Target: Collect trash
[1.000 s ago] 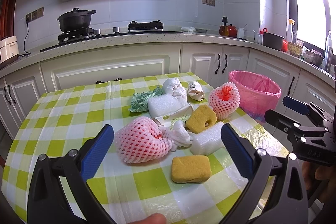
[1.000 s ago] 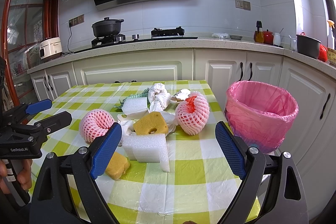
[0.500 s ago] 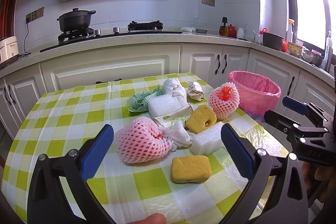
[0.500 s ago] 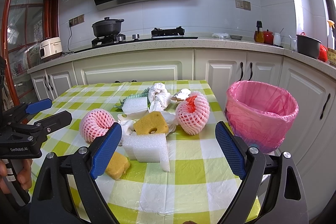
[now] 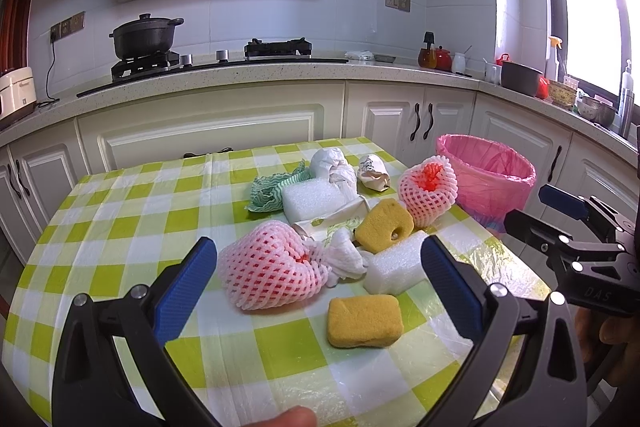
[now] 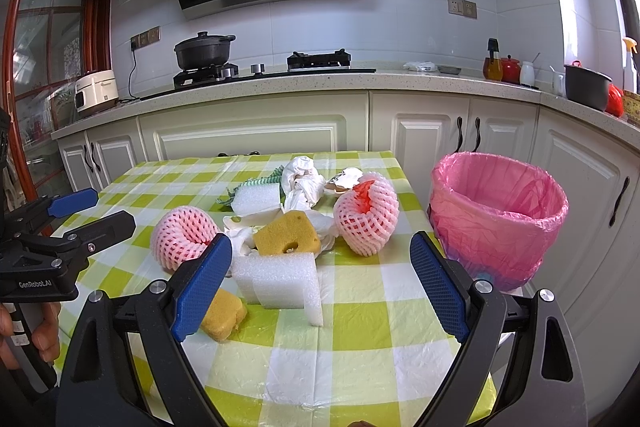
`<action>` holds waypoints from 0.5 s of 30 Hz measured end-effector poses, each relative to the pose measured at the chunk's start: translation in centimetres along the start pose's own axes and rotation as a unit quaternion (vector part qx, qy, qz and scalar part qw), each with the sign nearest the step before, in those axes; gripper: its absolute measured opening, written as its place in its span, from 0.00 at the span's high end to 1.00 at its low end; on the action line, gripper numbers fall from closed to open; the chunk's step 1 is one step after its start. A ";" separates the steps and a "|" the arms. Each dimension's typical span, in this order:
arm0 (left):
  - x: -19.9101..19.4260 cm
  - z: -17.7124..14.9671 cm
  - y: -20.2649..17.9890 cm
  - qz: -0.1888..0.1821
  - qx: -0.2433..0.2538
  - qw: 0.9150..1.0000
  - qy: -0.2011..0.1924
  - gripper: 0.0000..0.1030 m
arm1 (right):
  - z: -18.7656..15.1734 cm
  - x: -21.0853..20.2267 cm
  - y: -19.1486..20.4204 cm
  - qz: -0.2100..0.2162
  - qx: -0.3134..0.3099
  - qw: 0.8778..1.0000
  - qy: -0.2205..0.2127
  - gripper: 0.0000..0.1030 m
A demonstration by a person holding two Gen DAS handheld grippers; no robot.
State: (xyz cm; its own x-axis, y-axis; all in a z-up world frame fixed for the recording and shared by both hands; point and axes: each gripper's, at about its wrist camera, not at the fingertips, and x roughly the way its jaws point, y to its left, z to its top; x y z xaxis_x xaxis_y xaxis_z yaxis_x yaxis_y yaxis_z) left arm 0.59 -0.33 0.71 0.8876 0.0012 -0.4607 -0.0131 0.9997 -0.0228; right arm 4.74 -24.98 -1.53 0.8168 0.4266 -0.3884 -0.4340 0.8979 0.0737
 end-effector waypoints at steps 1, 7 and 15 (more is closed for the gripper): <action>0.0 0.0 0.1 0.000 -0.001 1.000 0.001 0.04 | 0.0 0.0 0.0 0.000 0.000 1.000 0.001 0.17; 0.7 -0.8 1.1 0.004 -0.010 1.000 0.016 0.04 | -0.8 1.4 -0.5 -0.007 0.008 1.000 0.027 0.17; 4.4 -1.5 3.7 0.019 -0.035 0.997 0.070 0.04 | -1.7 5.1 -0.7 -0.003 0.015 0.996 0.082 0.17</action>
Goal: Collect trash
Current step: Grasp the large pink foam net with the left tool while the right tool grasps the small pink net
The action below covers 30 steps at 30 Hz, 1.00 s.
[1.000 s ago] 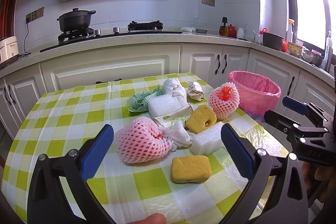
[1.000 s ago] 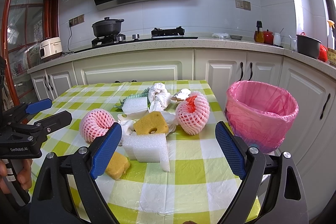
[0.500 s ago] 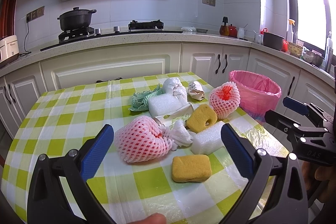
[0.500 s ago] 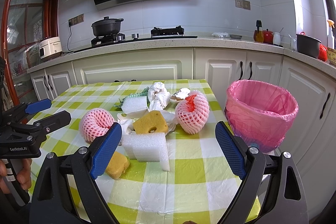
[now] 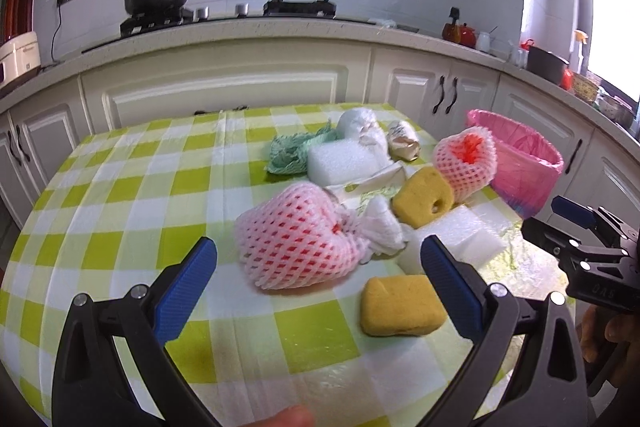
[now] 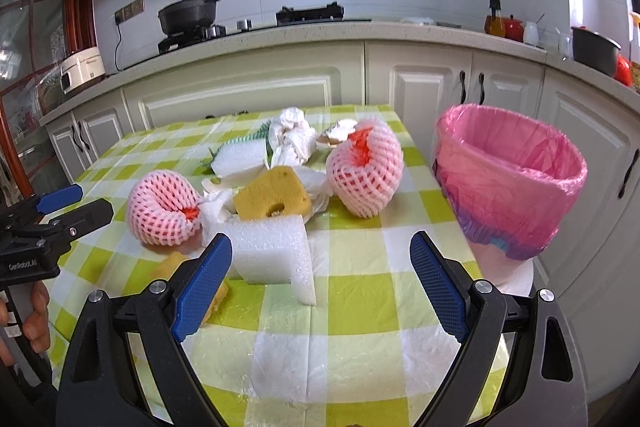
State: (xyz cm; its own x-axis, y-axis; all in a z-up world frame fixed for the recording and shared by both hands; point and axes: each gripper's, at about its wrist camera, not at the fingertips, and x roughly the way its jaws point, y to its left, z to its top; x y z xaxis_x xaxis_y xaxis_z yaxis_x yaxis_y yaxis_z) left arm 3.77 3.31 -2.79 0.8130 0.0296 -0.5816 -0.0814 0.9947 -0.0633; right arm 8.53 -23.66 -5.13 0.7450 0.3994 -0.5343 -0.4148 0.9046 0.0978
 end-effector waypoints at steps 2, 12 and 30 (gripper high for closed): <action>1.0 0.2 0.8 0.002 -0.011 1.000 0.010 0.04 | 0.2 1.0 -0.1 -0.002 0.002 1.000 0.013 0.17; 5.6 1.4 2.8 0.001 -0.042 0.997 0.068 0.04 | 4.5 6.5 -2.3 -0.045 0.009 0.998 0.051 0.17; 8.9 0.9 3.8 -0.023 -0.075 0.987 0.143 0.59 | 6.7 11.1 -4.6 -0.037 0.011 0.996 0.084 0.77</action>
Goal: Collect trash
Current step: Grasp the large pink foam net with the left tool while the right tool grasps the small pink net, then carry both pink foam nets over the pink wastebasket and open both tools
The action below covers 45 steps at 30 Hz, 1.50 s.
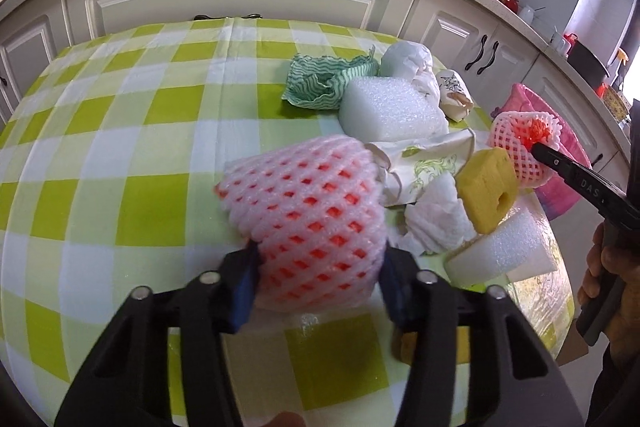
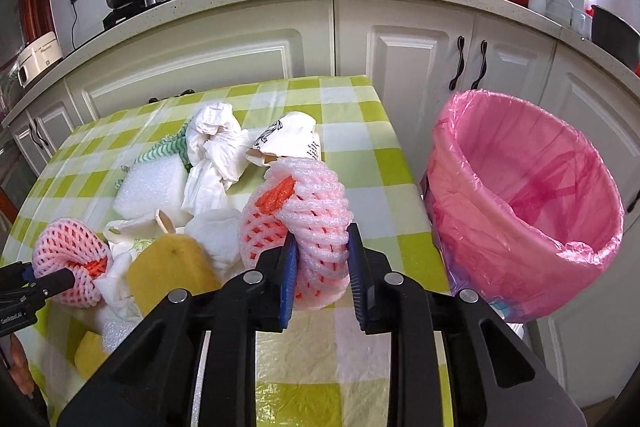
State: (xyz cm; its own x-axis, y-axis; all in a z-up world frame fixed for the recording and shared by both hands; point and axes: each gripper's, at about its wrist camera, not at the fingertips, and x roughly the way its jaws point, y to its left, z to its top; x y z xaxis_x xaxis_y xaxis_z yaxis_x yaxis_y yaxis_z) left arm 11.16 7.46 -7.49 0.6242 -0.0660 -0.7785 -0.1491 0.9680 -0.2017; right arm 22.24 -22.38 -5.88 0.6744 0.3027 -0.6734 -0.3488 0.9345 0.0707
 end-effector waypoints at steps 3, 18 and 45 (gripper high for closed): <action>-1.0 0.0 -0.1 0.009 0.003 1.000 -0.011 0.61 | -0.1 -1.0 -0.2 0.003 0.007 1.000 -0.011 0.78; -6.8 5.7 -6.0 -0.012 0.061 0.992 -0.111 0.62 | 3.1 -8.1 -4.6 0.012 0.047 0.994 -0.093 0.78; 2.5 15.4 -35.3 -0.224 0.172 0.956 -0.080 0.24 | 5.6 -9.0 -22.3 -0.115 0.127 0.980 -0.106 0.63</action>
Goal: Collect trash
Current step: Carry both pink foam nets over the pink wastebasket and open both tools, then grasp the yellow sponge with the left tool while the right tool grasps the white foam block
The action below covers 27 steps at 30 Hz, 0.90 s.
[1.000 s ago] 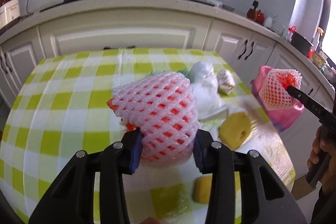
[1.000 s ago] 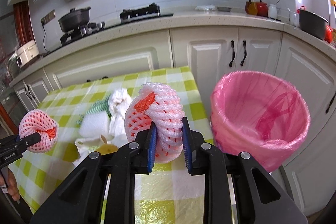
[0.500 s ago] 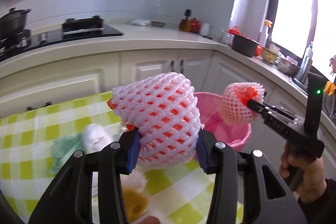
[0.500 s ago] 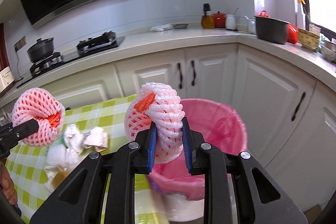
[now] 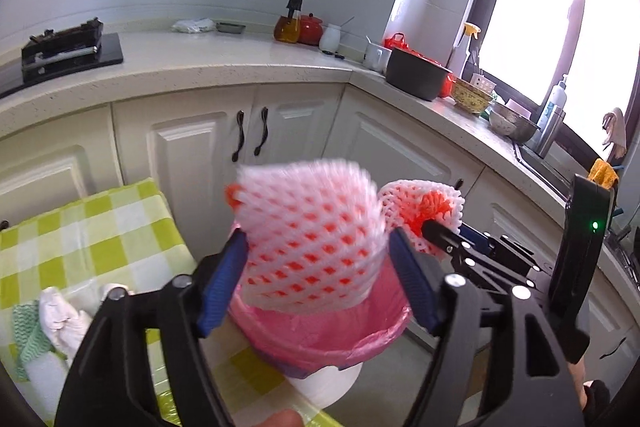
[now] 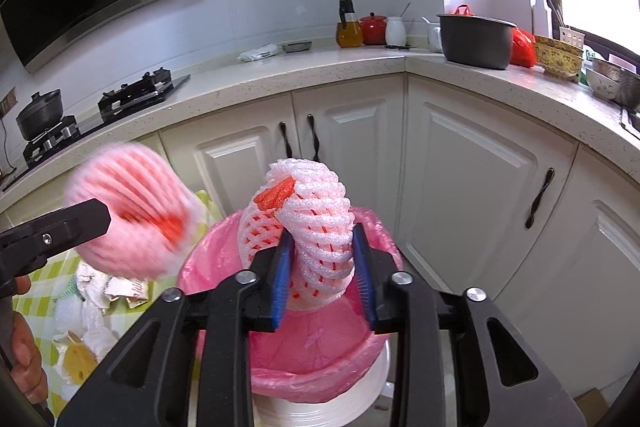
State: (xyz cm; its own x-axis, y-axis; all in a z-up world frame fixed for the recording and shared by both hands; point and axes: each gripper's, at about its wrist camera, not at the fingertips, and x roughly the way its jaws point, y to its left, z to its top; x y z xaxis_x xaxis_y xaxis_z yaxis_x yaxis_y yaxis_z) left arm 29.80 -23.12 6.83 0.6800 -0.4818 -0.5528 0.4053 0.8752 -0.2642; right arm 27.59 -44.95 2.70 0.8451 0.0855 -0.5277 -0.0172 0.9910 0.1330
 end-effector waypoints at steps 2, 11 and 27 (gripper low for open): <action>0.4 0.0 0.1 0.000 -0.002 1.000 0.004 0.23 | -0.2 0.0 -0.3 -0.005 0.001 1.000 -0.001 0.45; -2.6 -0.8 2.4 0.025 -0.017 0.999 -0.012 0.19 | -1.4 -0.4 -0.8 0.000 0.006 1.000 0.001 0.34; -18.5 -8.0 10.3 0.190 -0.001 0.979 -0.077 0.05 | -7.6 -6.3 9.1 0.090 -0.044 0.995 -0.024 0.18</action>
State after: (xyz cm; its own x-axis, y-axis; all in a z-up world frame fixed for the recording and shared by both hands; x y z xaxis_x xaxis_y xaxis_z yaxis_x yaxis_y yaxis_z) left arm 16.49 -4.80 8.01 0.8653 -0.1213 -0.4863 0.1029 0.9926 -0.0644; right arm 18.09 -35.66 0.85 0.8486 0.2592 -0.4612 -0.2154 0.9655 0.1464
